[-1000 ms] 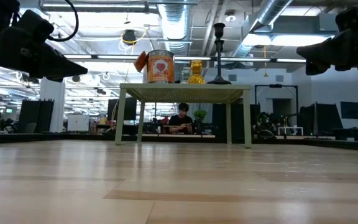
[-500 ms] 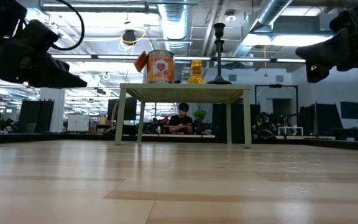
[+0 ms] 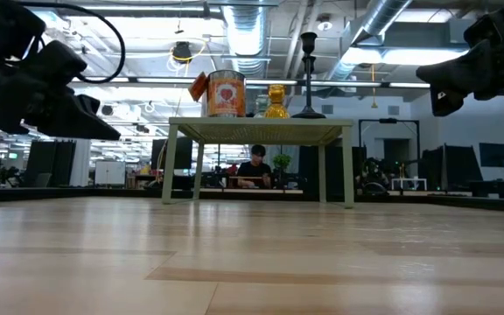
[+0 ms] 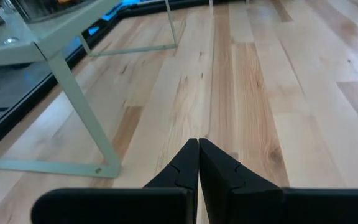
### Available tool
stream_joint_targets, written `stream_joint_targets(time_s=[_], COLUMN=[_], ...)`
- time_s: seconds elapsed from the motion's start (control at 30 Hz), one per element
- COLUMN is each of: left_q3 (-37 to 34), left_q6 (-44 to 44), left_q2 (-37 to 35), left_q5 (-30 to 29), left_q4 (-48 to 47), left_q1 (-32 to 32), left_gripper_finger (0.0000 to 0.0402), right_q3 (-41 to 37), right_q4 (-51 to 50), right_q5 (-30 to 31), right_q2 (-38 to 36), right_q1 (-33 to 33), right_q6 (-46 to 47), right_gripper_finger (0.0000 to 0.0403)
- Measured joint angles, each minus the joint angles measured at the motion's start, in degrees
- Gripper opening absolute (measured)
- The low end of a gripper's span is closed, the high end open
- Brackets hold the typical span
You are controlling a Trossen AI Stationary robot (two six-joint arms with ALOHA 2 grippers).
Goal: Pick & Place candle stick holders
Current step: Return to Home Position
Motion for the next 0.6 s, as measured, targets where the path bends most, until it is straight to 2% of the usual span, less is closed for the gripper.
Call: stream_joint_targets(time_s=[0.6], left_q3=[0.0], left_q6=[0.0], left_q2=[1.9], left_q5=[0.0], left_q4=[0.0], left_q1=[0.0], left_gripper_finger=[0.0011], right_q3=[0.0], right_q4=[0.0], right_q5=[0.0], right_q2=[0.0], right_q1=[0.0], right_q6=[0.0], right_gripper_finger=[0.0000])
